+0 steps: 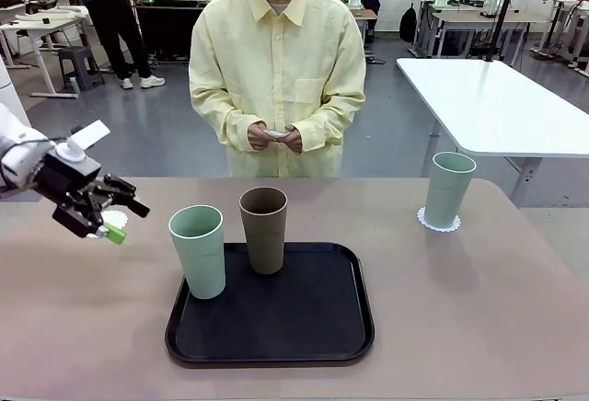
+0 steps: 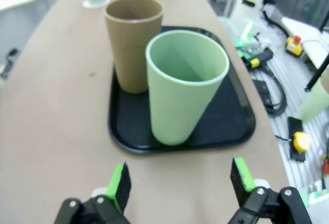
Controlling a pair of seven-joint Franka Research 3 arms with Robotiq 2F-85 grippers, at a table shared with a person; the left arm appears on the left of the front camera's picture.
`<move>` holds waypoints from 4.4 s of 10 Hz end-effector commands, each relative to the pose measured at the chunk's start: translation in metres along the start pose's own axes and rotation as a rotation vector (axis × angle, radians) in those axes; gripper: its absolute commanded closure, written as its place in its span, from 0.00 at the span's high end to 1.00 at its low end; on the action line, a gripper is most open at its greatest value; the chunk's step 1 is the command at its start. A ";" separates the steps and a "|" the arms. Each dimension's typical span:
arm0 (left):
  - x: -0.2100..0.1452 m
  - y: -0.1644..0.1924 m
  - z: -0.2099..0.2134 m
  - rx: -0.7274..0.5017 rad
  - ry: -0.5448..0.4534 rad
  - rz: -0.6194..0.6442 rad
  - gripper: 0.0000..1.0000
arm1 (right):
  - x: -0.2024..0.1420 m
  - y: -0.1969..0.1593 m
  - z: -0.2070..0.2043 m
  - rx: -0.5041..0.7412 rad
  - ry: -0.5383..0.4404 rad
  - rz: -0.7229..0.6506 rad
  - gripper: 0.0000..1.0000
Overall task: Place coasters on the table and set cups on them.
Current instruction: Take one Reusable plastic cup from the Flat Tray and place it on a coaster set by the human.
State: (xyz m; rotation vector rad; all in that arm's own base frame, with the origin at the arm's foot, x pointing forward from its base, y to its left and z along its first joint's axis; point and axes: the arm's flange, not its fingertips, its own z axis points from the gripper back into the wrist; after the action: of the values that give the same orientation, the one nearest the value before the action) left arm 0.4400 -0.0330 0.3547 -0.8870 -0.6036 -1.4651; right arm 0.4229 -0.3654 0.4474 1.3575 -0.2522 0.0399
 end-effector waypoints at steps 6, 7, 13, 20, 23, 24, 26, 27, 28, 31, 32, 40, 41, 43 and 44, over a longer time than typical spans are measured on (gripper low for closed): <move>-0.033 0.000 -0.036 0.000 -0.244 -0.169 1.00 | 0.000 0.000 -0.001 -0.007 0.001 -0.007 1.00; -0.036 0.005 -0.039 -0.020 -0.251 -0.137 1.00 | 0.000 0.000 -0.001 -0.007 0.001 -0.007 1.00; -0.025 0.027 -0.066 -0.002 -0.268 -0.110 1.00 | 0.000 0.000 -0.001 -0.007 0.001 -0.007 1.00; -0.027 0.052 -0.094 -0.044 -0.266 -0.058 1.00 | 0.000 0.000 -0.001 -0.007 0.001 -0.007 1.00; -0.032 0.049 -0.100 -0.080 -0.261 -0.047 1.00 | 0.000 0.000 -0.001 -0.007 0.001 -0.007 1.00; -0.033 0.046 -0.101 -0.102 -0.258 -0.053 1.00 | 0.000 0.000 -0.001 -0.007 0.001 -0.007 1.00; -0.036 0.040 -0.098 -0.121 -0.248 -0.076 1.00 | 0.000 0.000 -0.001 -0.007 0.001 -0.007 1.00; -0.037 0.038 -0.097 -0.127 -0.243 -0.085 1.00 | 0.000 0.000 -0.001 -0.007 0.001 -0.007 1.00; -0.038 0.036 -0.096 -0.141 -0.232 -0.098 1.00 | 0.000 0.000 -0.001 -0.007 0.001 -0.007 1.00; -0.040 0.029 -0.100 -0.160 -0.240 -0.119 1.00 | 0.000 0.000 -0.001 -0.007 0.001 -0.007 1.00; -0.037 0.027 -0.103 -0.158 -0.248 -0.136 1.00 | 0.000 0.000 -0.001 -0.007 0.001 -0.007 1.00; -0.028 0.022 -0.126 -0.214 -0.260 -0.203 1.00 | 0.000 0.000 -0.001 -0.007 0.001 -0.007 1.00; -0.027 0.021 -0.128 -0.220 -0.259 -0.208 1.00 | 0.000 0.000 -0.001 -0.007 0.001 -0.007 1.00; -0.024 0.021 -0.133 -0.228 -0.267 -0.228 1.00 | 0.000 0.000 -0.001 -0.007 0.001 -0.007 1.00; -0.023 0.022 -0.136 -0.231 -0.266 -0.241 1.00 | 0.000 0.000 -0.001 -0.007 0.001 -0.007 1.00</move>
State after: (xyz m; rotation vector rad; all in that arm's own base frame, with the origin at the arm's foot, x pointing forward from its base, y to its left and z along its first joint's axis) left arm 0.4431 -0.1290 0.2596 -1.2302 -0.7368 -1.6247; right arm 0.4230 -0.3653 0.4473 1.3577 -0.2521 0.0401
